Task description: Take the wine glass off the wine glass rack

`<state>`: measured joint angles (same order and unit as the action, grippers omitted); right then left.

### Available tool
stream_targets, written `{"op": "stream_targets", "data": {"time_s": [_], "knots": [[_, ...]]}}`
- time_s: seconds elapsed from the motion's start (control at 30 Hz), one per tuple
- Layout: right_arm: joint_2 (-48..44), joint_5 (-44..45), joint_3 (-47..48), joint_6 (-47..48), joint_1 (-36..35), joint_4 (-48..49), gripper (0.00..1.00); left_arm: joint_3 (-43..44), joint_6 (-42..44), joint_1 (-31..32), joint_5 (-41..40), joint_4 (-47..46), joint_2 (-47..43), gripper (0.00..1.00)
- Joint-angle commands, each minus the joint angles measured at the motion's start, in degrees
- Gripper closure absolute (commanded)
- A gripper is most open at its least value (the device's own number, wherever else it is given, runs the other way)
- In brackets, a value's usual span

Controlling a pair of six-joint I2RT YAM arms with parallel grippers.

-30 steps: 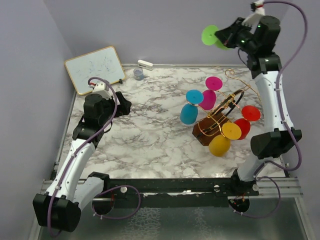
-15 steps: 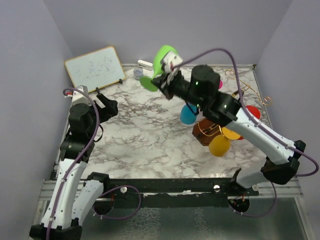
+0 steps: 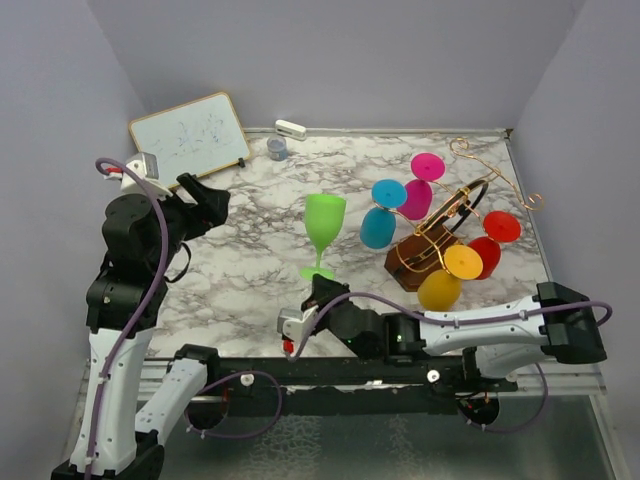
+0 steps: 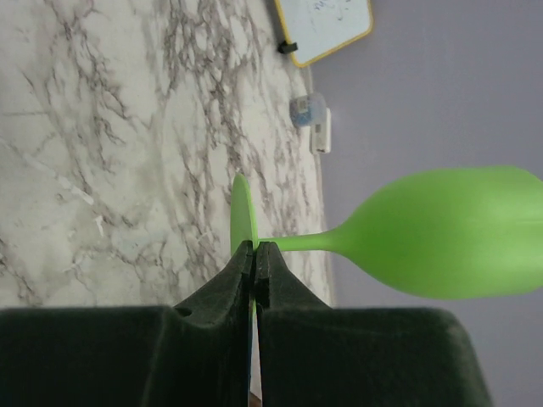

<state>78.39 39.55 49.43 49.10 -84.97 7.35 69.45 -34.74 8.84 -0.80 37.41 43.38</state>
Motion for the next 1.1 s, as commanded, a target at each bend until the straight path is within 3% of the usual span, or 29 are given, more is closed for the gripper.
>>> {"op": "stream_targets", "data": {"time_s": [0.0,0.17,0.57,1.07], "knots": [[-3.98,10.25,-7.30,13.77,-5.38,17.72,0.99,2.53,0.86,-0.23,11.61,5.23,1.85,0.23],[-1.94,12.66,-12.44,21.85,-10.70,21.36,0.99,2.23,1.91,-0.23,22.16,6.80,4.81,0.30],[7.19,14.29,-15.66,29.67,-15.44,29.98,0.99,2.28,1.61,-0.20,32.03,9.36,5.06,0.29],[15.82,15.03,-18.47,42.64,-16.10,47.16,0.99,-6.65,3.09,1.04,35.12,11.79,2.40,0.32]]}}
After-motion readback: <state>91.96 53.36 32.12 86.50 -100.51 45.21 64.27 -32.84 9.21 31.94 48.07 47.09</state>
